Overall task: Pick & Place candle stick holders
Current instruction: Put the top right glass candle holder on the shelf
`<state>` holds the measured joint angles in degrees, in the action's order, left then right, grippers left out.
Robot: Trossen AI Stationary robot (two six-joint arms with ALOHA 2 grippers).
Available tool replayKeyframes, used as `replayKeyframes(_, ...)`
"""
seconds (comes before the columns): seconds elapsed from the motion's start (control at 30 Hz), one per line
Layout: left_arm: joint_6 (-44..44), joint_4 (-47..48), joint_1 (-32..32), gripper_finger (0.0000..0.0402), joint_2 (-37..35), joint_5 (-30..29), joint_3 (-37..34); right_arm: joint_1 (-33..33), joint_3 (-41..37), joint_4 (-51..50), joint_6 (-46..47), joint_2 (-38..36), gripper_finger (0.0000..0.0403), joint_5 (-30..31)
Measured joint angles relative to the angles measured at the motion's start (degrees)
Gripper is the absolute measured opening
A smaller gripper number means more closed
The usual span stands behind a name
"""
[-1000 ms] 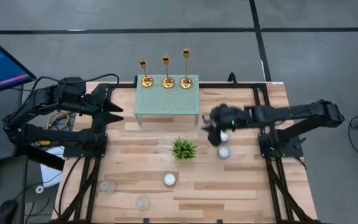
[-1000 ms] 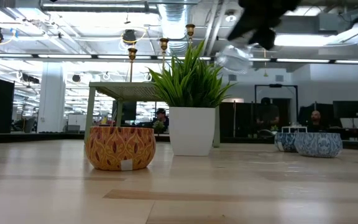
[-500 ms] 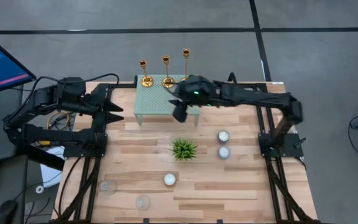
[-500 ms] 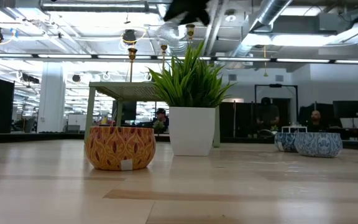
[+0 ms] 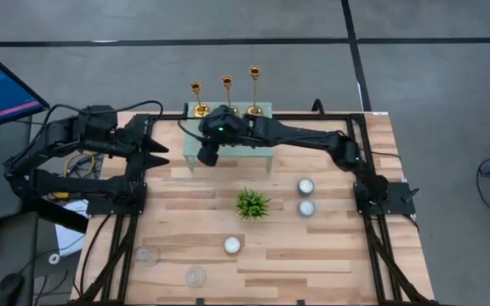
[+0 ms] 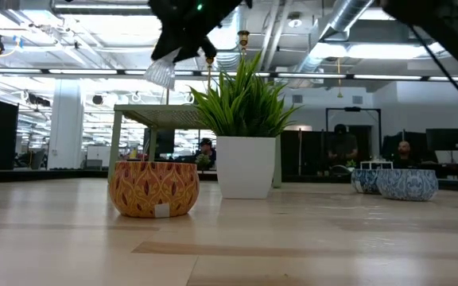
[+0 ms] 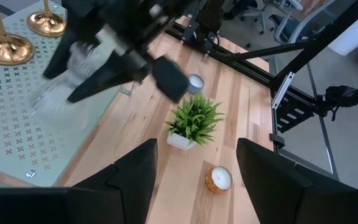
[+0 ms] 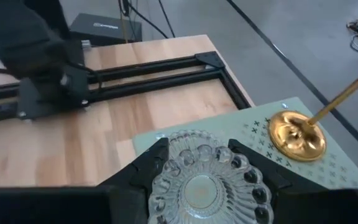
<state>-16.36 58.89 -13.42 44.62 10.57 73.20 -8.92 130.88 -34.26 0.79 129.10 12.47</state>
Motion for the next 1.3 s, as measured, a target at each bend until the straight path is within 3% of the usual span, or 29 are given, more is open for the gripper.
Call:
replayKeyframes(0.23, -0.18, 0.0, 0.01, 0.0221, 0.0, 0.0, 0.0, -0.95, 3.86, 0.28, -4.69, 4.36, 0.014, 4.31)
replayKeyframes(1.3, -0.42, -1.09, 0.0, 0.0221, 0.02, -0.02, 0.01, -3.97, 3.88, -1.75, -5.26, 5.88, 0.0148, 1.02)
